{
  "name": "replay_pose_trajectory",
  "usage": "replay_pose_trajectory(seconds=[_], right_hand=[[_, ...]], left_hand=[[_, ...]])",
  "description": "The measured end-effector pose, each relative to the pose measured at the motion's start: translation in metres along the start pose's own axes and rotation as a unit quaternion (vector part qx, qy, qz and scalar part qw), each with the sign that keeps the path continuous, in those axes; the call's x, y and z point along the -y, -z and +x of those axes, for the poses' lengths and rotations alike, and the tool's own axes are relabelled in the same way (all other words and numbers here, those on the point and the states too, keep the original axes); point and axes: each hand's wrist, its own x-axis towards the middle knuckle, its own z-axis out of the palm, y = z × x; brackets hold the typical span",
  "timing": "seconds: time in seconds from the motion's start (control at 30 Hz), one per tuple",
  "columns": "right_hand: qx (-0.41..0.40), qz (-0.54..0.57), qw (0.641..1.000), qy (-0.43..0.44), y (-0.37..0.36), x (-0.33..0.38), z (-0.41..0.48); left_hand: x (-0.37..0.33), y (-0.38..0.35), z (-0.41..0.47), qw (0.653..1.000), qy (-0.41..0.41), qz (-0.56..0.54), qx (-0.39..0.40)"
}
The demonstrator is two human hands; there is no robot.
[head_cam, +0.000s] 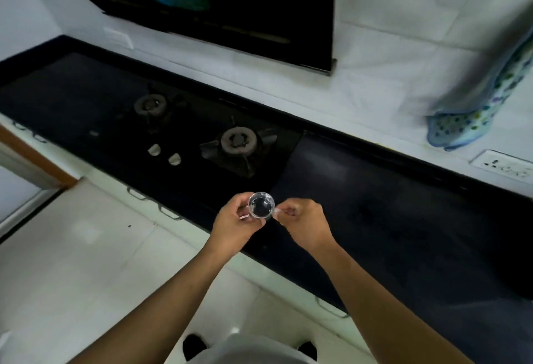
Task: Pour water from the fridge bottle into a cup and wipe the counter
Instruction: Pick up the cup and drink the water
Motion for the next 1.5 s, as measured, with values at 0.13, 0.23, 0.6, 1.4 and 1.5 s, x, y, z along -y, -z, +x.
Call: replay_pose_trajectory(seconds=[0.13, 0.23, 0.6, 1.4, 1.5], right_hand=[[0.008, -0.011, 1.0, 0.028, -0.064, 0.05, 0.013], [0.011, -0.012, 0.999, 0.046, -0.112, 0.088, 0.022], [0.071, -0.062, 0.991, 0.098, -0.254, 0.197, 0.073], [0.225, -0.06, 0.946, 0.225, -0.492, 0.379, 0.288], [0.209, -0.057, 0.954, 0.207, -0.531, 0.402, 0.308]], left_hand=[[0.011, 0.082, 0.006, 1.0, -0.005, -0.016, -0.016], [0.016, 0.143, 0.01, 1.0, -0.007, -0.015, -0.027], [0.036, 0.317, 0.029, 0.992, 0.008, 0.013, -0.128], [0.052, 0.585, 0.177, 0.947, 0.059, -0.003, -0.314], [0.059, 0.632, 0.201, 0.952, 0.035, 0.027, -0.302]])
